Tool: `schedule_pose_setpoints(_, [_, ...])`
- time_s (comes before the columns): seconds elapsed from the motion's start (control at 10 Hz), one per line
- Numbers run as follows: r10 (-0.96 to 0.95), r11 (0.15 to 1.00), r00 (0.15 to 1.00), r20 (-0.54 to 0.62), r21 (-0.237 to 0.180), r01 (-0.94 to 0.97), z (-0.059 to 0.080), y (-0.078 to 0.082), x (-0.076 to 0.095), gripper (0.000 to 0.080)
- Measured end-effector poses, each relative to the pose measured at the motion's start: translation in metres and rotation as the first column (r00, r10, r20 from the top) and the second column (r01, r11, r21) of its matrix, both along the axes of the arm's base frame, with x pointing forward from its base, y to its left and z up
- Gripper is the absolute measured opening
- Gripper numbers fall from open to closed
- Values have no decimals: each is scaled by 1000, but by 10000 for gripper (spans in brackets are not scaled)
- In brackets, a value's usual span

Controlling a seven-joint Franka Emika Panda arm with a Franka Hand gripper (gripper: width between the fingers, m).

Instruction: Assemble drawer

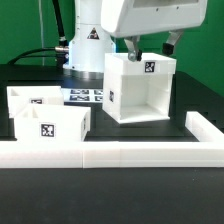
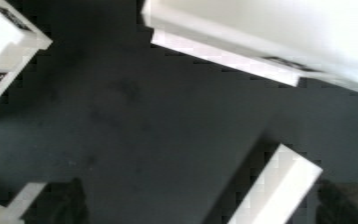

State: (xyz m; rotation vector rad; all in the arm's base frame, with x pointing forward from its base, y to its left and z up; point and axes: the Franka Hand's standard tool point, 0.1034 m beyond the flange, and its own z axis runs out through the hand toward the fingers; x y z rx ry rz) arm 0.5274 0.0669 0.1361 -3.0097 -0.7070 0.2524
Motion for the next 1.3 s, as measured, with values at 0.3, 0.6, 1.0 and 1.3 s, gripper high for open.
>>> schedule_pose_setpoints(0.3, [-70, 997, 998, 1, -11, 70, -1, 1, -1, 650])
schedule_pose_setpoints(0.6, [-65, 998, 996, 59, -14, 66, 16, 16, -34, 650])
schedule_pose_setpoints(1.0, [-84, 996, 994, 75, -5, 85, 17, 19, -66, 650])
schedule_pose_setpoints(1.3, [-158, 987, 984, 83, -5, 159, 5, 26, -71, 650])
